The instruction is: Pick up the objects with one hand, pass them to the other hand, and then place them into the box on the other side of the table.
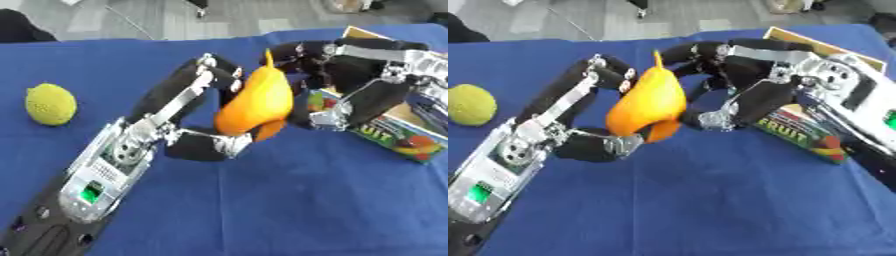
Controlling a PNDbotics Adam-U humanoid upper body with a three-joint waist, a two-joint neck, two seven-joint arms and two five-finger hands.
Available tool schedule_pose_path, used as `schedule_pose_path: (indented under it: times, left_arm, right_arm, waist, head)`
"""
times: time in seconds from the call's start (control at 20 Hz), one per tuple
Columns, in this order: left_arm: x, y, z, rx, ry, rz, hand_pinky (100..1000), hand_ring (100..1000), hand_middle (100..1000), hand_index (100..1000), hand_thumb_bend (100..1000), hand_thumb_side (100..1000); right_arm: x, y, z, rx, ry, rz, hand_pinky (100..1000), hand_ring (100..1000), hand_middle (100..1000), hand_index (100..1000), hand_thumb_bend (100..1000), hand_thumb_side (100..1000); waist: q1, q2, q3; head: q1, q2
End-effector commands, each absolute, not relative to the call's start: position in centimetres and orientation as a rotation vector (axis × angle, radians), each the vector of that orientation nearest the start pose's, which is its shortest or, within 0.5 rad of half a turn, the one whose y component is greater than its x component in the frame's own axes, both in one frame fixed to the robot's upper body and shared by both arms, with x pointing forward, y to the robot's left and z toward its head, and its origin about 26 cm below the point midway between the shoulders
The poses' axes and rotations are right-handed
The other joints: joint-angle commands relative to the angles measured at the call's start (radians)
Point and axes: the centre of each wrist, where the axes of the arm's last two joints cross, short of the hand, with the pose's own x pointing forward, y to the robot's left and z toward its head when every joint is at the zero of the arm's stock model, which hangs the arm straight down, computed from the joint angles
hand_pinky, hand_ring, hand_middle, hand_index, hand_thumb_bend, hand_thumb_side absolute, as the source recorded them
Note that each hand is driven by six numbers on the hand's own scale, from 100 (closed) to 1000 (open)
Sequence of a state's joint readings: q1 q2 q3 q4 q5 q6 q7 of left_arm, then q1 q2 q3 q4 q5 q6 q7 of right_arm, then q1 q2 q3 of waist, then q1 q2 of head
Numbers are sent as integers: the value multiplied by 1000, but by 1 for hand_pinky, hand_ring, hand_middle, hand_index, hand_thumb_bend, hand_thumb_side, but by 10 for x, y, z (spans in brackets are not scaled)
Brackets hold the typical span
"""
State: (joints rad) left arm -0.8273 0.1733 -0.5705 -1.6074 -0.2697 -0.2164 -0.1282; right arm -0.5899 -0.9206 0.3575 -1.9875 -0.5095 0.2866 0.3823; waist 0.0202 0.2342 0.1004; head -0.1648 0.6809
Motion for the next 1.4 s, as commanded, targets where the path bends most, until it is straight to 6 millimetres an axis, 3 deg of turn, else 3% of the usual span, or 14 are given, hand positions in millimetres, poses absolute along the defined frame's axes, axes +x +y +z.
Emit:
schedule_pose_path:
  times: [0.05, 0.55, 0.9, 1.4]
  left_arm:
    - [343, 45, 224, 248, 3038, 1677, 367, 389, 327, 348, 100, 100]
    - [345, 37, 223, 243, 3031, 1654, 368, 390, 327, 349, 100, 100]
    - [343, 36, 227, 235, 3016, 1633, 375, 392, 328, 351, 100, 100]
    - [341, 35, 232, 208, 3004, 1609, 378, 393, 330, 354, 100, 100]
  right_arm:
    - [299, -249, 288, 232, -1676, 1271, 787, 1000, 1000, 1000, 327, 103]
    - [299, -249, 287, 243, -1648, 1278, 774, 1000, 918, 995, 294, 118]
    - [299, -248, 286, 234, -1643, 1296, 742, 1000, 812, 907, 260, 140]
    - [299, -249, 284, 217, -1645, 1295, 676, 883, 659, 754, 193, 100]
  waist:
    - [-17, 1, -2]
    - [-17, 1, -2]
    - [-16, 0, -3]
    - [-16, -2, -2]
  head:
    - [-1, -15]
    - [-4, -15]
    - [-7, -14]
    - [-10, -11]
